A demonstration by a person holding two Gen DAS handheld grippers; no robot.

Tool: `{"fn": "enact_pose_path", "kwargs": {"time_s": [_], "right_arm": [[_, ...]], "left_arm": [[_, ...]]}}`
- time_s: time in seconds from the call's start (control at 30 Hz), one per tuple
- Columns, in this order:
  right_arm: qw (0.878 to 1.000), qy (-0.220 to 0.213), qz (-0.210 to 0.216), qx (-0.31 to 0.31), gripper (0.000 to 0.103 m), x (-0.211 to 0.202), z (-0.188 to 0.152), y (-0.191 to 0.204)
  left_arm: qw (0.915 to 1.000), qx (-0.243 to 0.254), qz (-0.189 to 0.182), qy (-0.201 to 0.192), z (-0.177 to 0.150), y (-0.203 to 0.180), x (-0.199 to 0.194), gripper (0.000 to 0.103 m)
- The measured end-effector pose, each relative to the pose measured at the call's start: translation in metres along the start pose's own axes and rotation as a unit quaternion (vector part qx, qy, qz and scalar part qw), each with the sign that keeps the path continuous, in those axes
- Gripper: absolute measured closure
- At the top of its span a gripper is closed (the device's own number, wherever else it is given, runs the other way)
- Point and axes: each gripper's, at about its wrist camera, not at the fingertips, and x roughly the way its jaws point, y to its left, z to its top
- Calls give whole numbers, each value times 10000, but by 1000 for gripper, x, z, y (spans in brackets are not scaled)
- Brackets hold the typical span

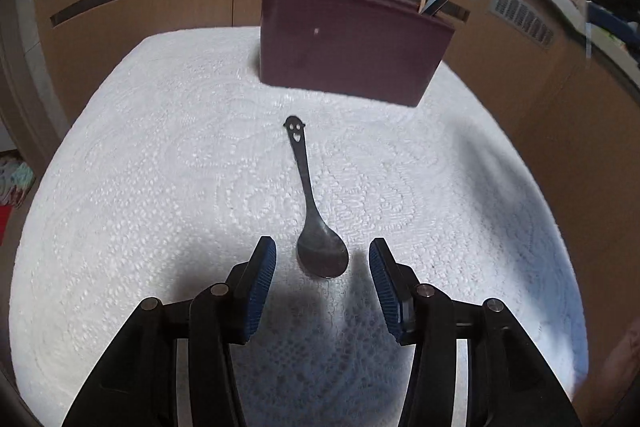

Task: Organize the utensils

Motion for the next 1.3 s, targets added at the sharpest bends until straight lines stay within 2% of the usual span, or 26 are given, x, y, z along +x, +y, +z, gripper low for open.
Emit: {"fn": "enact_pose_path", "kwargs": {"time_s": [0.13, 0.23, 0.27, 0.37, 0.6, 0.67, 1.0, 1.13, 1.17, 1.3], "right_arm": [[9998, 50, 26, 171, 74, -4, -11, -9], [9997, 108, 24, 238, 74, -3, -16, -15], [9996, 116, 13, 252, 74, -3, -18, -16], [9996, 169, -42, 229, 74, -1, -23, -17], [9997, 168, -63, 142, 74, -2, -25, -11], [9998, 144, -46, 101, 74, -3, -23, -7], [9997, 153, -36, -175, 74, -1, -17, 11], [9995, 97, -10, -301, 74, -1, -6, 16], [9995, 53, 23, -317, 74, -2, -1, 17], [9980, -395, 173, -470, 74, -8, 41, 26]], "left_arm": [[9996, 58, 287, -38, 3, -5, 9, 54], [9991, 84, 404, -67, 3, -5, 9, 66], [9991, 126, 403, -77, 1, -6, 8, 74], [9986, 296, 392, -181, -1, -8, 1, 74], [9900, 604, 449, -1189, 16, -9, -54, 74], [9884, 604, 427, -1329, 24, -6, -61, 74], [9870, 478, 323, -1498, 54, 8, -61, 75], [9828, 581, 257, -1732, 75, 4, -76, 76], [9804, 647, 217, -1846, 88, 2, -85, 92], [9700, 713, -18, -2325, 138, -2, -119, 93]]}}
